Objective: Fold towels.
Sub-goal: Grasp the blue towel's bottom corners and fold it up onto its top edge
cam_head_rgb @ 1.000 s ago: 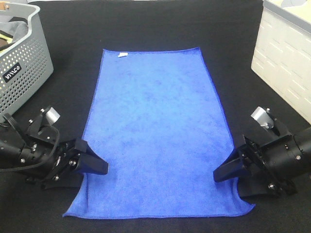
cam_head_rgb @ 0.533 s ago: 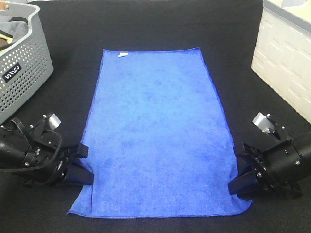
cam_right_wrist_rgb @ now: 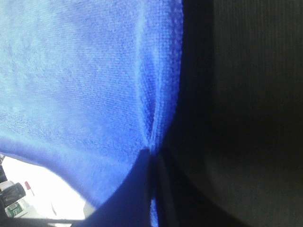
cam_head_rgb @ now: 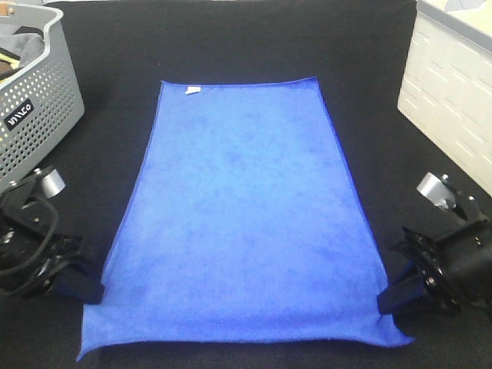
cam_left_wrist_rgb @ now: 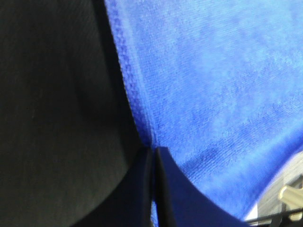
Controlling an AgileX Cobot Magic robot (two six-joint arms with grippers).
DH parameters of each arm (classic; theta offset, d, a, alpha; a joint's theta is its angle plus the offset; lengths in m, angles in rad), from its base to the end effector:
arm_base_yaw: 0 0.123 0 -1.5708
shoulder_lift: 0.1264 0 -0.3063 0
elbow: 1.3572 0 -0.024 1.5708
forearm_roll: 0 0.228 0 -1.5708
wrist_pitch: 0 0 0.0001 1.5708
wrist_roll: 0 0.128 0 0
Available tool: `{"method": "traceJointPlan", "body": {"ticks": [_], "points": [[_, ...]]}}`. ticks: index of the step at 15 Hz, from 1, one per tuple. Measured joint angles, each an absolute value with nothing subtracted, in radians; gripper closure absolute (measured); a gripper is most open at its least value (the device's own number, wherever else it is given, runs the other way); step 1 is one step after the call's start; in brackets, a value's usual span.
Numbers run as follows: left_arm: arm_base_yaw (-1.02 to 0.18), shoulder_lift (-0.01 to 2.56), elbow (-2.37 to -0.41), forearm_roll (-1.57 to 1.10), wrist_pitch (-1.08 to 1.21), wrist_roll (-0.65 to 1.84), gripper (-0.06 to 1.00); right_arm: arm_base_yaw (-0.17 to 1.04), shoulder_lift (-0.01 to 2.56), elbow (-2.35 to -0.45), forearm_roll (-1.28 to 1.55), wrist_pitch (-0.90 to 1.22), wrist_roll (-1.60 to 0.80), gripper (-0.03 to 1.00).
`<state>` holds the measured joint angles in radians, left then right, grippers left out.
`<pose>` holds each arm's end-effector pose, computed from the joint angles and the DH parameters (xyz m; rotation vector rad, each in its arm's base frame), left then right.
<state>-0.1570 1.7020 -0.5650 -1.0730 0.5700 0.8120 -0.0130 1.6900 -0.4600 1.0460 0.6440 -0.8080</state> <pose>0.2249 -0.0971 0.1235 0.0409 2.9082 -0.7781 0.1992 0.0640 0.1136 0.1945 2.9864 0.8432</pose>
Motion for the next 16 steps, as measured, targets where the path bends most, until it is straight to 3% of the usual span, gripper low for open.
{"method": "traceJointPlan", "body": {"ticks": [5, 8, 14, 15, 16], "points": [[-0.157, 1.570, -0.424, -0.985, 0.597, 0.718, 0.94, -0.013, 1.557, -0.340, 1.031, 0.680, -0.789, 0.97], [-0.157, 1.559, -0.443, -0.985, 0.606, 0.717, 0.94, -0.013, 1.538, -0.360, 0.992, 0.688, -0.776, 0.97], [-0.157, 1.611, -0.680, -0.925, 0.628, 0.592, 0.94, -0.013, 1.552, -0.586, 0.909, 0.707, -0.704, 0.97], [-0.157, 1.691, -0.820, -0.867, 0.664, 0.532, 0.94, -0.013, 1.638, -0.783, 0.862, 0.768, -0.649, 0.97], [-0.157, 1.744, -0.933, -0.835, 0.679, 0.493, 0.94, -0.013, 1.680, -0.857, 0.855, 0.790, -0.642, 0.97]]}}
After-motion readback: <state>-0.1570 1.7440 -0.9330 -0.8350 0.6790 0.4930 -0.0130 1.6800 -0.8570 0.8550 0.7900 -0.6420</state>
